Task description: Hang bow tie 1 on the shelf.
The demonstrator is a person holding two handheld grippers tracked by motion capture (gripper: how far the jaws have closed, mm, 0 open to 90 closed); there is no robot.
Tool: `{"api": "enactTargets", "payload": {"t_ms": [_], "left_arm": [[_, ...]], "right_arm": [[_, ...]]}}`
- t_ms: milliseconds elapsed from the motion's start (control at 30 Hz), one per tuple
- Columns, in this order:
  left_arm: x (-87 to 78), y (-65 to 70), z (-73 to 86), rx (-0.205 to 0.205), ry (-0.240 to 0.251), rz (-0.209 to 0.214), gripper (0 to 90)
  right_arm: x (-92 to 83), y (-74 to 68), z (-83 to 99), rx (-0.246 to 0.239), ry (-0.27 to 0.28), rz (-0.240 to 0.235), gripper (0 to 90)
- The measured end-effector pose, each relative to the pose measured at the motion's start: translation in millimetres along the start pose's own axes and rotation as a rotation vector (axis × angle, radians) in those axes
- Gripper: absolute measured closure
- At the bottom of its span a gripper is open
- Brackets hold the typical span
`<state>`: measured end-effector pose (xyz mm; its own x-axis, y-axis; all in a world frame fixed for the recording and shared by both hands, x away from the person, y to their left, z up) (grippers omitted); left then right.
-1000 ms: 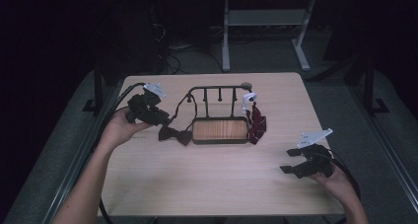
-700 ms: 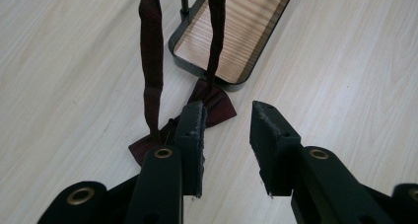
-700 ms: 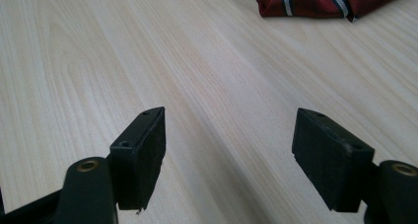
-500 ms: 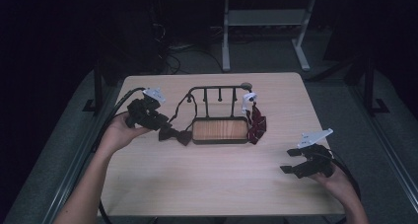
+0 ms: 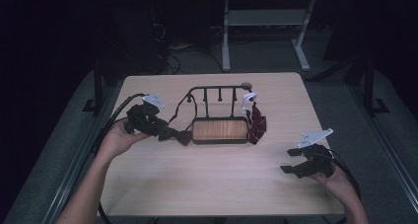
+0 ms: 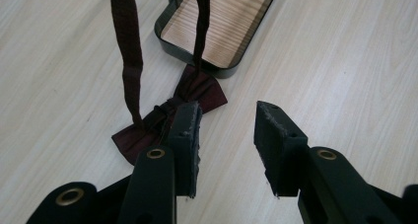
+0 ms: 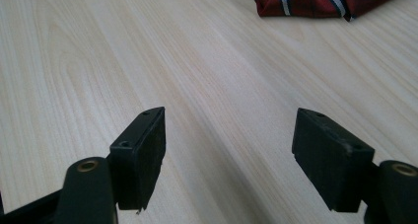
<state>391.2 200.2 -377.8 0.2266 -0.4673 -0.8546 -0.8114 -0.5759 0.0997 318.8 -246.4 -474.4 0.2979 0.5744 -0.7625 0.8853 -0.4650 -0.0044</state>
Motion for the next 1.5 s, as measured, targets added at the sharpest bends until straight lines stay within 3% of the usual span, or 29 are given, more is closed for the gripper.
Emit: {"api": "enactTargets", "payload": {"t_ms": [1200, 1367, 1400, 1500], "left_arm": [[16.7, 9.2, 32.3, -0.006, 0.012, 0.025, 54.2], [17.6, 11.2, 36.4, -0.023, 0.022, 0.027, 51.9], [17.5, 10.6, 37.6, -0.007, 0.015, 0.027, 51.7], [18.4, 12.0, 41.3, -0.014, 0.023, 0.028, 48.2]], "right_arm": [[-0.9, 1.0, 1.0, 0.009, 0.001, 0.004, 28.3], [-0.8, 1.0, 0.9, 0.011, -0.001, 0.004, 28.3], [-0.8, 1.0, 0.9, 0.012, -0.001, 0.004, 28.3], [-1.0, 2.1, 1.0, 0.007, 0.002, 0.008, 28.3]]}}
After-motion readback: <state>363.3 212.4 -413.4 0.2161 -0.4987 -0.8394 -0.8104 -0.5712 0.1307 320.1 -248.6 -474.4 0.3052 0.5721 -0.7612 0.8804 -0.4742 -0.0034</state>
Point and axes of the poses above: each handheld gripper's, and its own axes: x roughly forward along the jaws, z roughly out of its underside, y roughly to its right, the point moved 5 cm from there along x, roughly forward along the jaws, and after that the axes turned 9 degrees about -x, right-handed, at the moved point
